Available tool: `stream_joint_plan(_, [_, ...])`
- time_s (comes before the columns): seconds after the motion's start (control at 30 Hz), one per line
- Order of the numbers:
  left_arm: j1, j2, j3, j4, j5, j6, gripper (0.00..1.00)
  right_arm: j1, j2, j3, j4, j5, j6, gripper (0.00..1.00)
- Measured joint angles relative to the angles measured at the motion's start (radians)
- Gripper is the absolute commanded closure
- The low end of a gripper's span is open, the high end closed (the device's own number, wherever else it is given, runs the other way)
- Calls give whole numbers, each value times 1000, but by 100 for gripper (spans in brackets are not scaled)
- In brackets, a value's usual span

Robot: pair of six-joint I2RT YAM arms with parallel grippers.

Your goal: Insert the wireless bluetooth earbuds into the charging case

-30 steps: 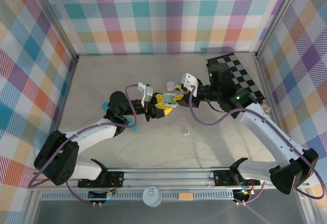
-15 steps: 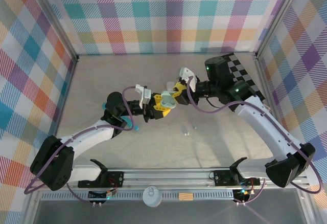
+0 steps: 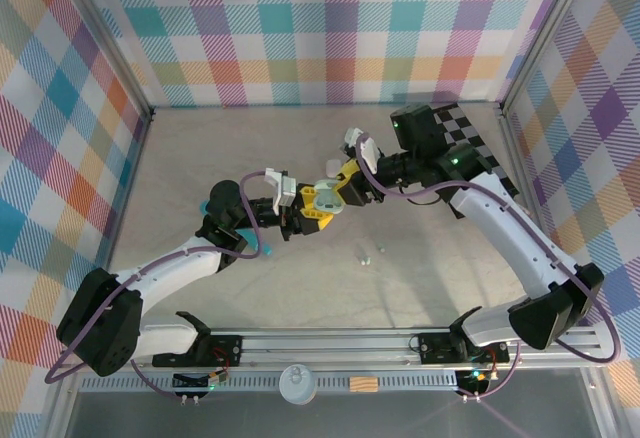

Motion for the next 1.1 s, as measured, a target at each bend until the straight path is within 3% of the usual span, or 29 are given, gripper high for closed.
stream_joint_plan(0.13, [0,-2,0,0,3,0,80,0,0,0,-1,1,10,42])
stream_joint_plan(0.27, [0,-2,0,-1,3,-2,80,0,-2,-1,3,9,12,40])
stream_joint_plan(0.57, [0,-2,0,-2,-6,-5,80,0,-42,-35,30,5,-16,86])
stream_joint_plan(0.7, [-1,-3,0,-3,-2,-16,79,-4,-69,-77,64,0,-55,100])
stream_joint_plan(1.1, [-2,11,0,28,-8,-60,54,-4,-114,-140,146,17,-69,100])
